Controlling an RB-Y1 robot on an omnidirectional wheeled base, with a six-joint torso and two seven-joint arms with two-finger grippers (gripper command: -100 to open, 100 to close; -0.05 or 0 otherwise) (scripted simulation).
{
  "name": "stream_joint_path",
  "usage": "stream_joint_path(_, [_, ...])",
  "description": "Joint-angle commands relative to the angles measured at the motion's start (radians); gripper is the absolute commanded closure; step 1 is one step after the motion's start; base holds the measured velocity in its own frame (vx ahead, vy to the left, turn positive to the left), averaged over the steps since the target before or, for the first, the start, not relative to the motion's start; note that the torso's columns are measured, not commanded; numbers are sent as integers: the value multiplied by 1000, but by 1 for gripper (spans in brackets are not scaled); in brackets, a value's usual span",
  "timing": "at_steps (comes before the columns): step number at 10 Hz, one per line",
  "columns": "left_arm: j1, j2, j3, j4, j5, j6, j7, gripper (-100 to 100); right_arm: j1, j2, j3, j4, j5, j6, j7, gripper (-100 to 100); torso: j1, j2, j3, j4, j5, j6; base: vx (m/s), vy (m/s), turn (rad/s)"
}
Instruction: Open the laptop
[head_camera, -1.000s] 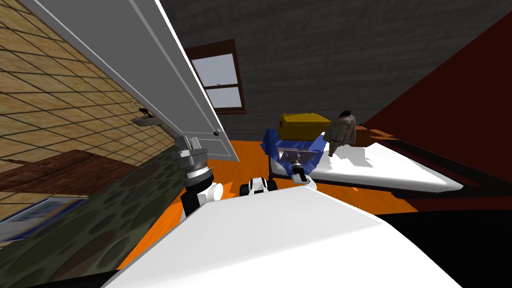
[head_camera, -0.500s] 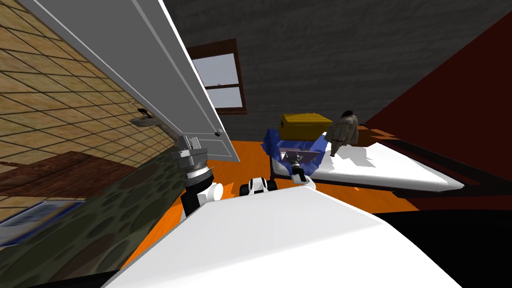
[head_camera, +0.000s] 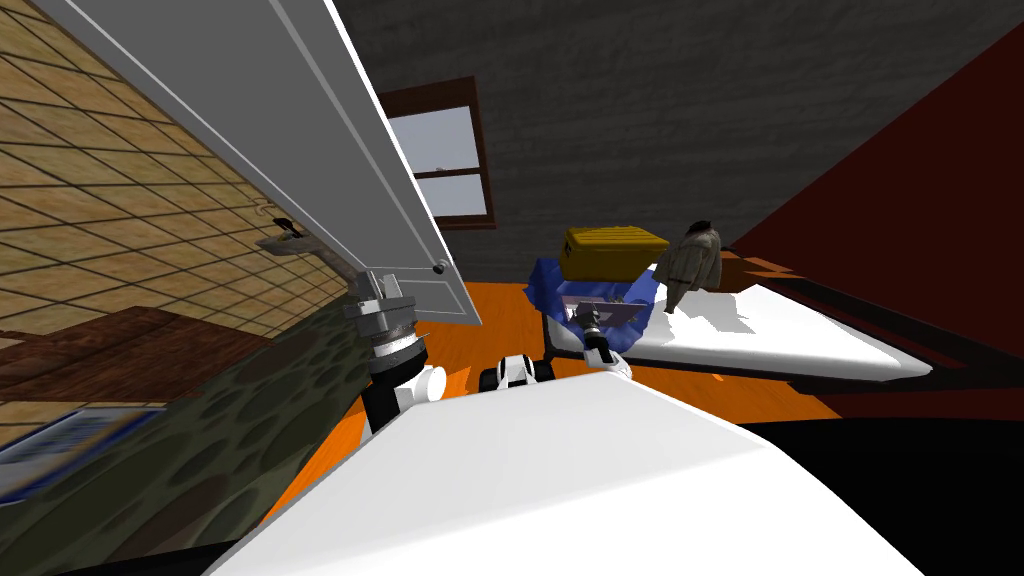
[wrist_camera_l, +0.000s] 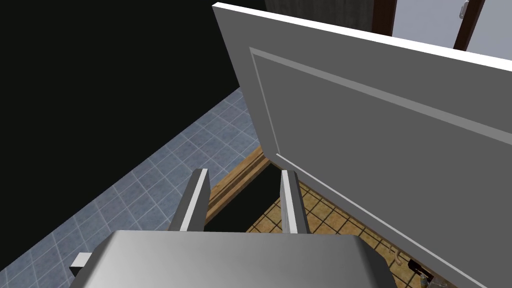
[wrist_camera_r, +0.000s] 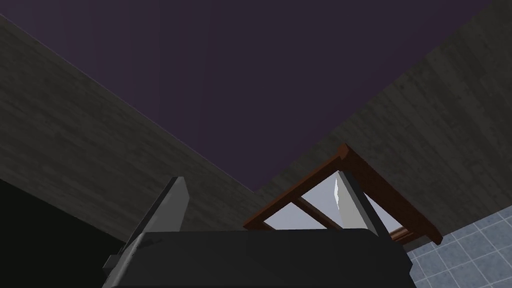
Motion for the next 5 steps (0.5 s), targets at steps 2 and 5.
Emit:
stream_joint_path(2, [0,0,0,0,0,0,0,0,-26,-28,-8,69,3,-27,89,-100,-1,0,0,0,0,0,27,57,-14])
stream_joint_path(5, [0,0,0,0,0,0,0,0,-30,-30,-9,78,3,-32,99,-100,-2,1,1,0,0,0,9,23,-4])
